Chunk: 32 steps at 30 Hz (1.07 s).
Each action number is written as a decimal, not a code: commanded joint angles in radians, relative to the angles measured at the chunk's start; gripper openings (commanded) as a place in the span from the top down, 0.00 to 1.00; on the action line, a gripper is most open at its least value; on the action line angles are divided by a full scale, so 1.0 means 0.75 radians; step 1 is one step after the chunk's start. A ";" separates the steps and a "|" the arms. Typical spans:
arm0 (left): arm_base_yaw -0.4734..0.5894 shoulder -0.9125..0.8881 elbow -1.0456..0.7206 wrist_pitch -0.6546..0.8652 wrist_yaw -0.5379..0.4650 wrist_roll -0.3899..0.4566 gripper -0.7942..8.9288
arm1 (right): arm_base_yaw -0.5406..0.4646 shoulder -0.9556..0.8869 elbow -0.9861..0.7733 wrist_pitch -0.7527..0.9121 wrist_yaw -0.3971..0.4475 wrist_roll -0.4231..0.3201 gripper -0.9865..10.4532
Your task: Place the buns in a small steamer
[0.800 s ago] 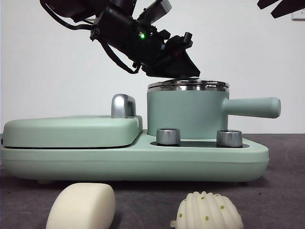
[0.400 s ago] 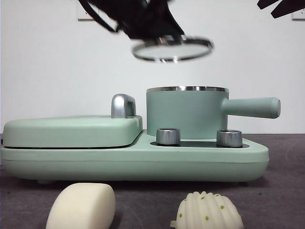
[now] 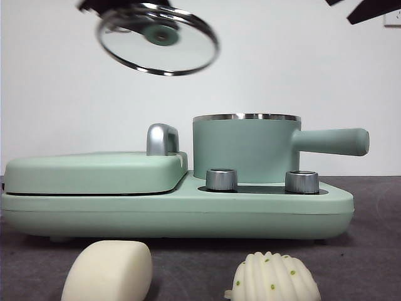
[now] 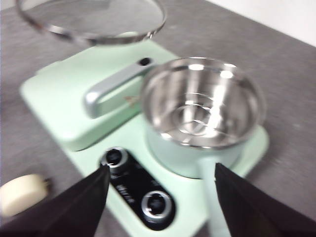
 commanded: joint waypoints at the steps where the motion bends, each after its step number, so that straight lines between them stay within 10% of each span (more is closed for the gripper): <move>1: 0.011 -0.045 0.010 -0.016 -0.002 -0.011 0.91 | 0.100 0.017 0.027 0.005 -0.001 0.004 0.60; 19: 0.170 -0.335 -0.170 -0.113 -0.017 0.004 0.91 | 0.792 0.457 0.027 0.103 0.206 -0.027 0.60; 32: 0.216 -0.335 -0.170 -0.105 -0.017 0.004 0.91 | 1.015 0.839 0.027 0.299 0.253 -0.019 0.58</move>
